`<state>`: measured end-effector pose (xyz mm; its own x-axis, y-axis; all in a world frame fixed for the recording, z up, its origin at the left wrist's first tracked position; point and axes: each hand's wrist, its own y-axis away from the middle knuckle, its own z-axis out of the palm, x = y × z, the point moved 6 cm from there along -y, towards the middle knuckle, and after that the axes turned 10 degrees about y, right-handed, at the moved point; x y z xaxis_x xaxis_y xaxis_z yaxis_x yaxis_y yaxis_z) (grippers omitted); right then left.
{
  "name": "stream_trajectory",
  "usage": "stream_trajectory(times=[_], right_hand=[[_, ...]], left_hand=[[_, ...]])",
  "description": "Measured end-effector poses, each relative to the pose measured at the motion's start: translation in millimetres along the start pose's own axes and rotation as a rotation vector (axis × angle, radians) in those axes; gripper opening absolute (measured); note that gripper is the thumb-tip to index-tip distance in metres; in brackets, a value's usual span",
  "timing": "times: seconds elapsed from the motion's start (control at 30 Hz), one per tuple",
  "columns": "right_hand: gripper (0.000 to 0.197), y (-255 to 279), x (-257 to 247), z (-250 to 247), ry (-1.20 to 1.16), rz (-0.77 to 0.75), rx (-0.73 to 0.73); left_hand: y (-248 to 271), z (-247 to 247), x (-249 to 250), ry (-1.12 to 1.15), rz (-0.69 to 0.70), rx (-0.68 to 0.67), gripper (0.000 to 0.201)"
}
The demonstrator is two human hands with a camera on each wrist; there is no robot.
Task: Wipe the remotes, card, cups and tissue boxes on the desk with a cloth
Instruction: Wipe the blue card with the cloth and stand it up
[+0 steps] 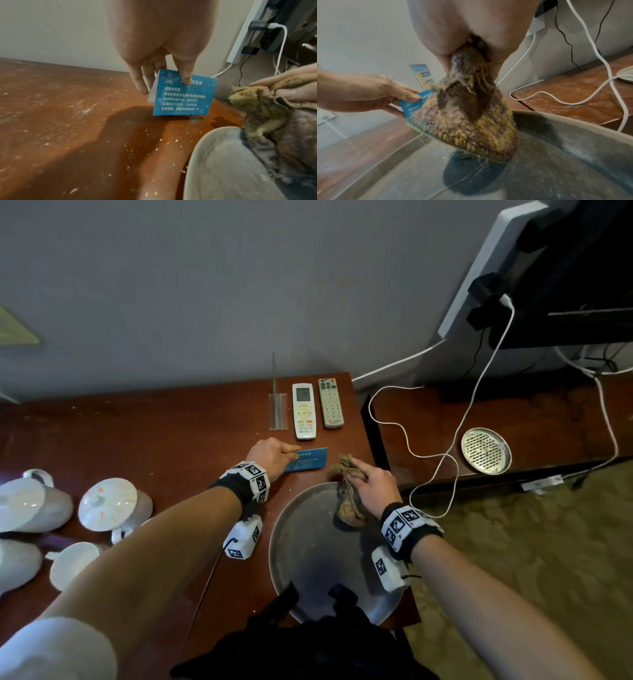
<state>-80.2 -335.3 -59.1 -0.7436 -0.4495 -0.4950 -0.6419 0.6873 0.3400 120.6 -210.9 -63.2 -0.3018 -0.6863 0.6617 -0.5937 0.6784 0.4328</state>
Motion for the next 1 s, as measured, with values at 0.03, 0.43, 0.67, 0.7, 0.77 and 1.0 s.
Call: stream_trajectory(times=[0.03, 0.43, 0.67, 0.7, 0.77, 1.0], right_hand=[[0.040, -2, 2, 1, -0.005, 0.007, -0.009], [0.040, -8, 5, 12, -0.048, 0.019, -0.023], [0.040, 11, -10, 8, -0.039, -0.008, 0.024], [0.040, 16, -13, 8, -0.039, -0.017, 0.031], [0.040, 26, -22, 8, -0.029, -0.035, 0.041], [0.039, 66, -75, 16, 0.030, -0.137, 0.071]], left_hand=[[-4, 3, 1, -0.003, 0.001, -0.006, 0.029], [-16, 15, 0, 0.051, 0.020, -0.038, 0.034], [1, -3, 4, 0.036, 0.049, -0.011, 0.044], [6, -9, 4, 0.031, 0.056, -0.004, 0.044], [20, -21, 3, 0.005, 0.073, 0.019, 0.045], [86, -81, -17, -0.071, 0.122, 0.155, 0.039]])
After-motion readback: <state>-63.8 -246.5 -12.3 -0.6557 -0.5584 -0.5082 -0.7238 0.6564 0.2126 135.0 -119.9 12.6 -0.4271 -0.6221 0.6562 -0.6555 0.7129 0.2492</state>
